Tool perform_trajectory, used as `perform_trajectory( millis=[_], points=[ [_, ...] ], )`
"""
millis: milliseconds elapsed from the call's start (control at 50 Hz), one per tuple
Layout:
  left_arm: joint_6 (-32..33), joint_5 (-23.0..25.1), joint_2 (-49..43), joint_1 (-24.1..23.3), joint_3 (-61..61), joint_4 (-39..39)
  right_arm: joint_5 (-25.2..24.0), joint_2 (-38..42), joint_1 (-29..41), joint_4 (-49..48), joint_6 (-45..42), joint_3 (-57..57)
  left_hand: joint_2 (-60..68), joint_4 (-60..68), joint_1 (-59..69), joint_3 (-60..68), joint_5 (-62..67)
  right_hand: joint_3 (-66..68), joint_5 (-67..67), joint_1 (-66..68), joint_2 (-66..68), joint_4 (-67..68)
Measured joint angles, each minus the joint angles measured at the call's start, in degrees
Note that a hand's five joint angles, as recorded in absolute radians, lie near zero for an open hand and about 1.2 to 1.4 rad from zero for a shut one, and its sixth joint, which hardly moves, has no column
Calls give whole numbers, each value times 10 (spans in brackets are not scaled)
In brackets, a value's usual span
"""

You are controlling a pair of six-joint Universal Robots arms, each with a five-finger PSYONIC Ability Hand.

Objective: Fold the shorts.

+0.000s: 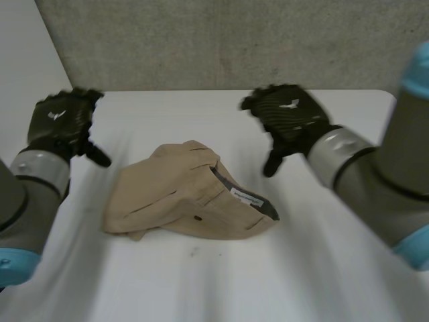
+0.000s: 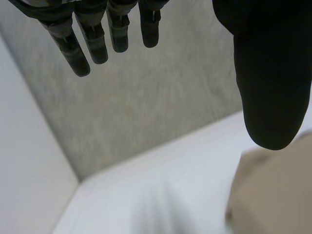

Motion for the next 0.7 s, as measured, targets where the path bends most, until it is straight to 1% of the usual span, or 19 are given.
perform_trajectory(
  millis=[60,80,140,180,240,320,340,380,400,420,440,460,480,500,560,580,620,660,700],
  points=[
    [-8,12,0,28,-13,-23,3,28,37,0,3,-27,0,0,0,0,0,0,0,0,0,0],
    [-11,21,-2,44,-20,-37,6,50,64,1,4,-46,0,0,0,0,0,0,0,0,0,0],
    [-9,41,-13,66,-30,-60,14,84,100,3,5,-74,0,0,0,0,0,0,0,0,0,0],
    [-2,58,-25,75,-34,-74,24,113,125,4,4,-93,2,1,2,1,1,0,0,0,0,0],
    [13,76,-43,82,-36,-88,35,142,143,3,2,-110,9,6,8,5,4,0,0,0,0,0],
    [18,80,-47,83,-37,-91,37,147,145,3,1,-112,9,6,8,5,4,0,0,0,0,0],
    [73,103,-85,89,-37,-123,55,202,160,3,-11,-143,29,27,31,22,17,193,167,159,187,180],
    [89,107,-97,90,-36,-130,64,217,162,2,-21,-151,29,28,31,22,17,328,286,272,324,305],
    [93,108,-101,89,-36,-132,67,220,162,2,-25,-154,29,28,31,22,17,328,286,272,324,305],
    [103,109,-112,88,-36,-136,80,226,163,1,-39,-159,29,28,31,22,17,426,391,362,425,416],
    [107,110,-118,88,-36,-136,89,228,163,-1,-48,-161,29,28,31,22,17,488,458,407,497,480],
    [112,110,-126,86,-35,-137,100,228,163,-3,-58,-161,29,28,31,22,17,524,494,432,528,516],
    [115,110,-133,85,-35,-136,105,227,162,-5,-63,-161,29,28,31,22,17,524,494,432,528,516],
    [117,110,-137,83,-34,-134,123,217,161,-13,-77,-157,29,28,31,22,17,547,514,438,542,538],
    [119,110,-145,80,-33,-128,142,198,159,-26,-90,-146,28,27,30,22,17,548,514,438,542,539],
    [119,109,-149,76,-32,-121,152,178,153,-36,-97,-131,28,27,30,21,16,548,514,438,542,539],
    [118,109,-152,71,-32,-111,156,163,148,-42,-100,-120,28,27,29,21,16,548,514,438,542,539],
    [116,110,-160,52,-28,-79,156,112,121,-57,-104,-67,28,27,30,21,16,553,514,438,542,539],
    [115,110,-169,36,-23,-57,149,91,105,-61,-104,-40,29,27,31,22,17,553,514,438,542,541]
  ],
)
